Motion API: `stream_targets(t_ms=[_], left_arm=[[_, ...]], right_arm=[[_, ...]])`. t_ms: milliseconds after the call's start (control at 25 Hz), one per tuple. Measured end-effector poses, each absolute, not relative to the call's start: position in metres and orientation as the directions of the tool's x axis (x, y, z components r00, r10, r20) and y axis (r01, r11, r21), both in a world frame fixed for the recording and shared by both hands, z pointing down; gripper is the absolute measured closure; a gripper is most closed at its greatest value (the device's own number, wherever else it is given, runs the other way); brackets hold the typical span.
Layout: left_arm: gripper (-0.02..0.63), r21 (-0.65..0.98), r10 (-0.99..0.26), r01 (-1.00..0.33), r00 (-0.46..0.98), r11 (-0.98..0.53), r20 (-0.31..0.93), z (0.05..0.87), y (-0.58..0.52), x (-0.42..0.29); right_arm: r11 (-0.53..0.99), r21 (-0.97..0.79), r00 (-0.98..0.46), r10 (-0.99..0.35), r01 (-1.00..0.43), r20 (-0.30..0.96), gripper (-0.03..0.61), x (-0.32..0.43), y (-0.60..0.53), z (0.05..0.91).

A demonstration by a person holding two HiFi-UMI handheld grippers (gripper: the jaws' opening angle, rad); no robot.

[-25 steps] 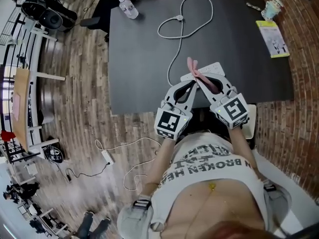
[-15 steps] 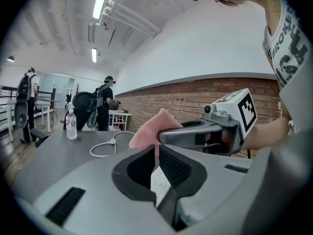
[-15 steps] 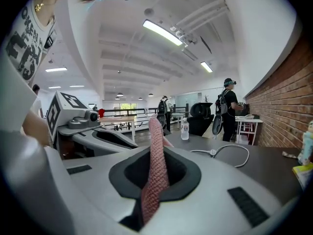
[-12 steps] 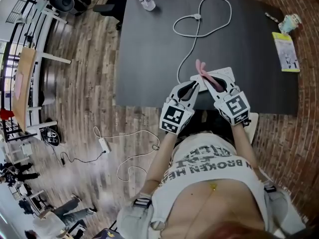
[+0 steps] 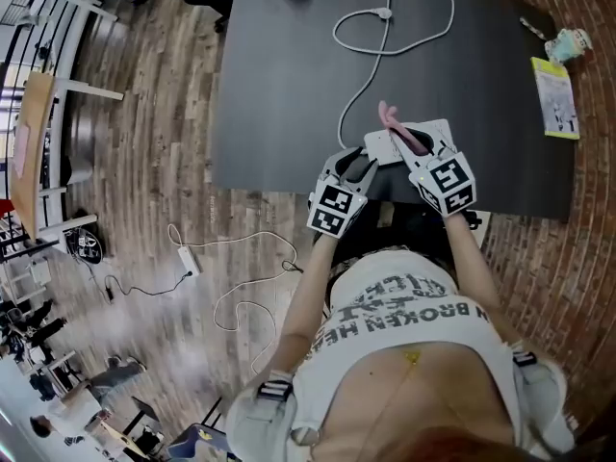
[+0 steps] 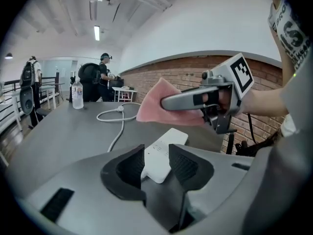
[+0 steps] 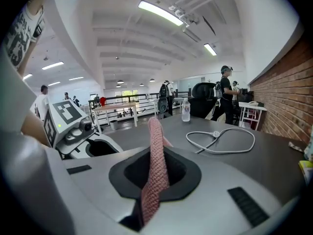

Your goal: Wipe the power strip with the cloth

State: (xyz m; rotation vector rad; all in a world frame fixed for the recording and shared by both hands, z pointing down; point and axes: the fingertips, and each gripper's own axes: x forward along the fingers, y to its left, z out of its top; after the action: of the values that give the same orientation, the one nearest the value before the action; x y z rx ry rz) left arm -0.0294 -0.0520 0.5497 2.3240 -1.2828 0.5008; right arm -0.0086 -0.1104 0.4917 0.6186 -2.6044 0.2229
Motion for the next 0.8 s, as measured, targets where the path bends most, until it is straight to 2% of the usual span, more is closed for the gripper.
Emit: stream_targets(t_ms=[160,400,800], left_arm=[[0.415,0.179,-0.629,-0.837,0.513,-0.517,0.584,0.586,-0.051,-0.023],[0.342,0.128,-0.517,-0.800,0.492,-0.587,0.700,0.630,-0.052,-0.016],[0.336,0.102,-0.425,-0.754,0.470,-0.649,0.773,0.656,-0.057,-0.005]], right_arm=[[0.888,-0.063,-0.782,-0.365,-0.455,0.506,0.561,-0.009,-0.115,0.509],[0.894,-0.077,-0.760,-0.326,-0.440,0.562,0.561,-0.013,-0.120,0.533],[0.945,-0.126,-0.719,-0.138,-0.301,0.681,0.561,-0.040,-0.101,0.585]])
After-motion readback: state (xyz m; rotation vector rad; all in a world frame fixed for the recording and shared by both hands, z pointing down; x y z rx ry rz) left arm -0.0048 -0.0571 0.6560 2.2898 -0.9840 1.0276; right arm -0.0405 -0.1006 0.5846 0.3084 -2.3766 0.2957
